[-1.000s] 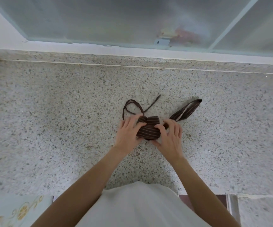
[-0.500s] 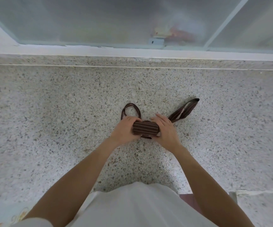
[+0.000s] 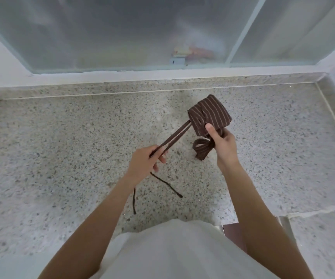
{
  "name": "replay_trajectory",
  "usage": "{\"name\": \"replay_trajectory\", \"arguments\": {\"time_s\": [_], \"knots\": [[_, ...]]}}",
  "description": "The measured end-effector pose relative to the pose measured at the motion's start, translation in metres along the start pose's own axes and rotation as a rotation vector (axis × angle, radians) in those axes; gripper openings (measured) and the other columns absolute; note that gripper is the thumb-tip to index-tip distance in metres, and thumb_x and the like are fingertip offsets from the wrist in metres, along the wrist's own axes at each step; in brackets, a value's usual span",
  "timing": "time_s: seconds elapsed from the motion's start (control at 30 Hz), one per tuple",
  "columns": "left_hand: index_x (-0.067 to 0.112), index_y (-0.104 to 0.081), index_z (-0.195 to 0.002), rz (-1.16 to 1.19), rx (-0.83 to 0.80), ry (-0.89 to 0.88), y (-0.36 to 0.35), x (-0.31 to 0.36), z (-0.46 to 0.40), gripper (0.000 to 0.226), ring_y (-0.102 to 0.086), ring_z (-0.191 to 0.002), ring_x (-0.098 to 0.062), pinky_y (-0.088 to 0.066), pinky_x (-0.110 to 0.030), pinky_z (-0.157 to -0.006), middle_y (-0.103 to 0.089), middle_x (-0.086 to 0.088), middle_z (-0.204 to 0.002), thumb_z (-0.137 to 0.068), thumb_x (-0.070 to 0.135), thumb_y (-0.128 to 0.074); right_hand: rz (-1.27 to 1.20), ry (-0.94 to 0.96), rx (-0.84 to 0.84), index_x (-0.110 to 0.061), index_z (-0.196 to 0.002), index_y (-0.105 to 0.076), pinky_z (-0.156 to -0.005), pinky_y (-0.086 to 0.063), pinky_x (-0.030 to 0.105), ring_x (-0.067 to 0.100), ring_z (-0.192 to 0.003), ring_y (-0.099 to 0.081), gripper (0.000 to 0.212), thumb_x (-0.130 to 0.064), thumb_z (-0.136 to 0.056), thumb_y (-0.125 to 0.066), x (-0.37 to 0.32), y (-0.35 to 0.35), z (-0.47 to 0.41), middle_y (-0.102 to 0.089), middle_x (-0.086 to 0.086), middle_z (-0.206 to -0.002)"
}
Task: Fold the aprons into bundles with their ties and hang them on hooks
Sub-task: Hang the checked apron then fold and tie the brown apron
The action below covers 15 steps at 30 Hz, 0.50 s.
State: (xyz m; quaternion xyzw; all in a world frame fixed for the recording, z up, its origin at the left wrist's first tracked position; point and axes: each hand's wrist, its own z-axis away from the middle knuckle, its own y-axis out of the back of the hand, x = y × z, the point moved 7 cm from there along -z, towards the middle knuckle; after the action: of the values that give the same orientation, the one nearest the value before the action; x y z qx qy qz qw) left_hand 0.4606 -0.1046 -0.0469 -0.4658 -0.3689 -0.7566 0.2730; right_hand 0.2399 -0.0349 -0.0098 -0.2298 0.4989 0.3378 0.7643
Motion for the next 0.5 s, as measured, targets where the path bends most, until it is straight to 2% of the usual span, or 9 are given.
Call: {"name": "replay_trajectory", "arguments": {"time_s": [0.07,0.1,0.17,0.2,0.27,0.33,0.43,0.5], "knots": [[0.018,-0.064,-0.089,-0.150,-0.090,0.109,0.003,-0.023,0.007,0.021,-0.065,-0.059,-0.016,-0.052,-0.030,-0.058,-0.071,0.000,-0.078,-0.098,0.026,-0.047,-0.006,0.000,0.024,-0.011,-0.097,-0.063,-0.076,-0.048,0.020,0.011,-0.087,-0.064,0.024,-0.029,-0.084,-0.069,0.002,0.009,0.008,-0.067,-0.003,-0.090],[0.019,-0.063,-0.093,-0.300,-0.119,0.152,0.007,-0.035,0.009,0.019,-0.066,-0.073,-0.018,-0.052,-0.032,-0.068,-0.070,-0.002,-0.088,-0.098,0.027,-0.046,-0.004,0.004,0.025,-0.010,-0.100,-0.063,-0.075,-0.047,0.018,0.010,-0.087,-0.064,0.025,-0.029,-0.084,-0.068,0.002,0.013,0.011,-0.067,-0.002,-0.092],[0.020,-0.057,-0.116,-0.599,-0.121,0.120,0.013,-0.045,0.013,0.023,-0.055,-0.109,-0.021,-0.044,-0.034,-0.090,-0.058,-0.003,-0.118,-0.095,0.026,-0.050,0.010,0.019,0.000,-0.007,-0.101,-0.063,-0.072,-0.047,0.016,0.010,-0.084,-0.065,0.027,-0.029,-0.085,-0.066,0.000,0.018,0.017,-0.067,0.001,-0.092],[0.020,-0.053,-0.125,-0.615,-0.094,0.056,0.013,-0.041,0.013,0.032,-0.048,-0.119,-0.021,-0.039,-0.033,-0.098,-0.051,-0.002,-0.128,-0.093,0.023,-0.053,0.034,0.028,-0.015,-0.006,-0.101,-0.063,-0.071,-0.048,0.016,0.011,-0.084,-0.065,0.028,-0.030,-0.086,-0.066,-0.001,0.019,0.020,-0.066,0.003,-0.092],[0.018,-0.051,-0.128,-0.489,0.006,-0.128,0.010,-0.011,0.014,0.036,-0.044,-0.122,-0.016,-0.036,-0.028,-0.102,-0.049,0.000,-0.132,-0.092,0.016,-0.055,0.103,0.046,-0.051,-0.005,-0.102,-0.063,-0.073,-0.048,0.017,0.014,-0.087,-0.064,0.031,-0.032,-0.086,-0.065,-0.004,0.017,0.027,-0.066,0.005,-0.094],[0.017,-0.052,-0.127,-0.388,0.071,-0.275,0.001,0.021,0.013,0.034,-0.046,-0.120,-0.010,-0.036,-0.023,-0.098,-0.052,0.003,-0.129,-0.093,0.017,-0.054,0.139,0.065,-0.087,-0.006,-0.102,-0.064,-0.071,-0.048,0.014,0.011,-0.086,-0.064,0.029,-0.031,-0.087,-0.064,-0.007,0.014,0.035,-0.067,0.003,-0.093],[0.016,-0.051,-0.130,-0.270,0.054,-0.302,-0.018,0.047,0.002,0.036,-0.048,-0.118,-0.004,-0.035,-0.020,-0.099,-0.055,0.007,-0.128,-0.095,0.025,-0.053,0.121,0.090,-0.151,-0.005,-0.105,-0.064,-0.069,-0.047,0.011,0.006,-0.085,-0.067,0.027,-0.026,-0.089,-0.061,-0.013,0.009,0.044,-0.070,0.000,-0.095],[0.014,-0.054,-0.127,-0.179,0.026,-0.276,-0.029,0.055,-0.004,0.035,-0.050,-0.112,0.002,-0.036,-0.014,-0.097,-0.056,0.014,-0.119,-0.094,0.025,-0.055,0.118,0.101,-0.172,-0.006,-0.108,-0.064,-0.071,-0.047,0.011,0.007,-0.089,-0.067,0.028,-0.026,-0.089,-0.061,-0.015,0.007,0.047,-0.071,-0.001,-0.099]]}}
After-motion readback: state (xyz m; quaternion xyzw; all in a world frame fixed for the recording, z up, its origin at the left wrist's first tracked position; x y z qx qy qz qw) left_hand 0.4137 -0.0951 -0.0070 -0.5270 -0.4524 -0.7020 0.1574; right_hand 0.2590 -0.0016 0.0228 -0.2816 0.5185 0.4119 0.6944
